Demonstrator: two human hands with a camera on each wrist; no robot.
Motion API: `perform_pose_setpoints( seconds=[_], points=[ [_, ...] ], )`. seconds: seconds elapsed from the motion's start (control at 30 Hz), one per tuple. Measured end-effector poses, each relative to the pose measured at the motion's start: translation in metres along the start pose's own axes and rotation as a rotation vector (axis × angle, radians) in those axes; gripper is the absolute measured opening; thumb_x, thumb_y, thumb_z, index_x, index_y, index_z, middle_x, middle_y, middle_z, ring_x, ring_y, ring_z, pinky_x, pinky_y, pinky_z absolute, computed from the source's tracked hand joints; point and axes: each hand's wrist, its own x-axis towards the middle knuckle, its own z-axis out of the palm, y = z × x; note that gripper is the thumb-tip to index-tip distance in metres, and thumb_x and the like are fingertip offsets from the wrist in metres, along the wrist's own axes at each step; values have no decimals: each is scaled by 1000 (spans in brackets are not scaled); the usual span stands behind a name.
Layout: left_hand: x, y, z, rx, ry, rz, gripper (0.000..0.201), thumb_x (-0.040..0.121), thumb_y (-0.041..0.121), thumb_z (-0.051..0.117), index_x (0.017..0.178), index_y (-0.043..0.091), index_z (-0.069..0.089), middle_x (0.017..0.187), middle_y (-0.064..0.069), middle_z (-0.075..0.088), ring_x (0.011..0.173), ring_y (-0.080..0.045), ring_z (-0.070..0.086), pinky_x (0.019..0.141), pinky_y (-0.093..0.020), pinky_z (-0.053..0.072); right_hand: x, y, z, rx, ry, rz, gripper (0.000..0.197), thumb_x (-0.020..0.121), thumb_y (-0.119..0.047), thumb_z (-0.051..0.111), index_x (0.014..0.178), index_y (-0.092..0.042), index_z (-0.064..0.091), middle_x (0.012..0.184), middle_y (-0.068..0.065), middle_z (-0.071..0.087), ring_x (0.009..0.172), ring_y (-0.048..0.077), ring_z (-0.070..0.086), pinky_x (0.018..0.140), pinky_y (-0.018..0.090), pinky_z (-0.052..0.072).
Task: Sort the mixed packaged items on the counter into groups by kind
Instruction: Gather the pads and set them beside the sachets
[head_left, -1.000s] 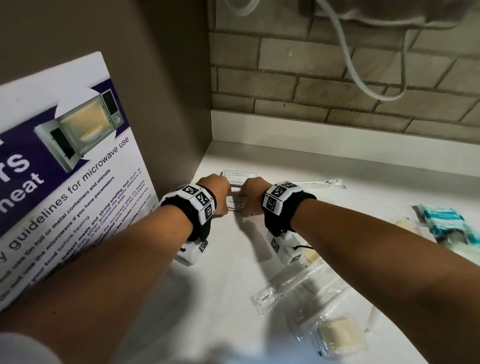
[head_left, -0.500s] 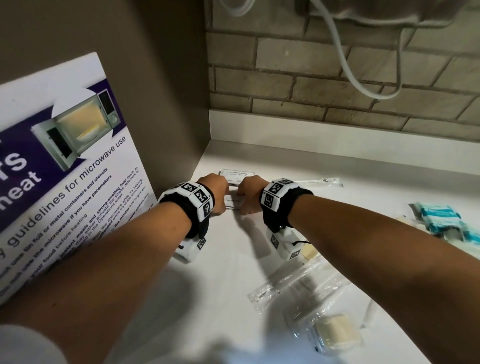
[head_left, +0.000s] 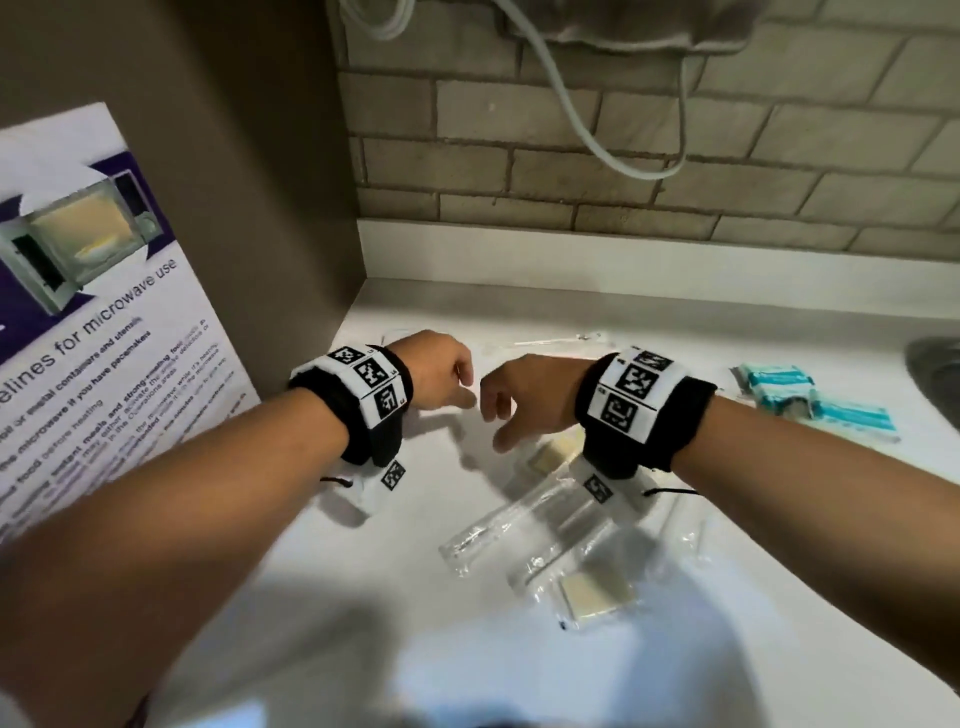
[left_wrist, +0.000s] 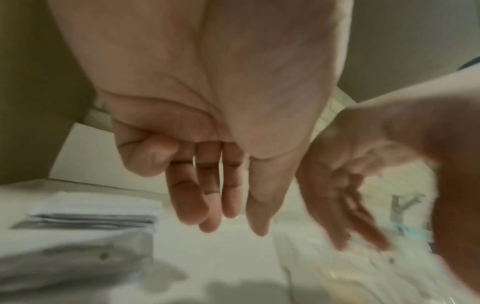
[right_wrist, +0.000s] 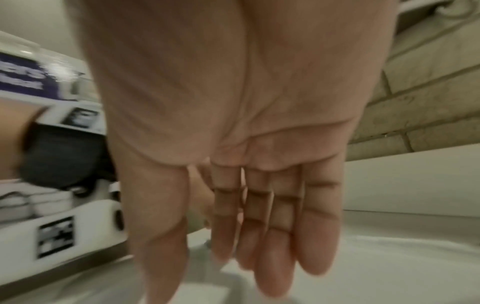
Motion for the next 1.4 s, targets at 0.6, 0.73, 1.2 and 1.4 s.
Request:
perform_pose_setpoints(
  seconds=[0.6,0.73,1.2,1.4],
  points=[
    [5,108,70,127,-113,28,54,79,40,72,125,26,47,122,-5,53,103,-27,58,85,-32,45,-107,42,87,-8,-118,-25,36,72,-16,69,106,-21,61,106,-4,60,94,19,58,82,34,54],
    [5,113,68,20,-103,-37,64,71,31,81,120,18,42,124,-7,60,105,-27,60,89,-38,50,-109,42,82,3,-136,-50,46,62,-11,75,100,-23,51,102,-4,58,91,20,58,76,36,56],
    [-4,123,38,-197,88,-32,29,70,20,84,91,16,65,78,7,54,71,-9,51,58,-23,37,-120,52,91,9,-99,-112,56,70,-18,76,121,-13,54,113,2,57,96,19,57,74,29,52],
    [-2,127,40,-283,97,11,19,78,21,76,96,18,68,99,2,62,94,-15,58,78,-23,40,-122,52,84,98,-138,-94,45,64,-19,72,107,-16,61,89,-8,62,87,18,62,74,29,54]
  ],
)
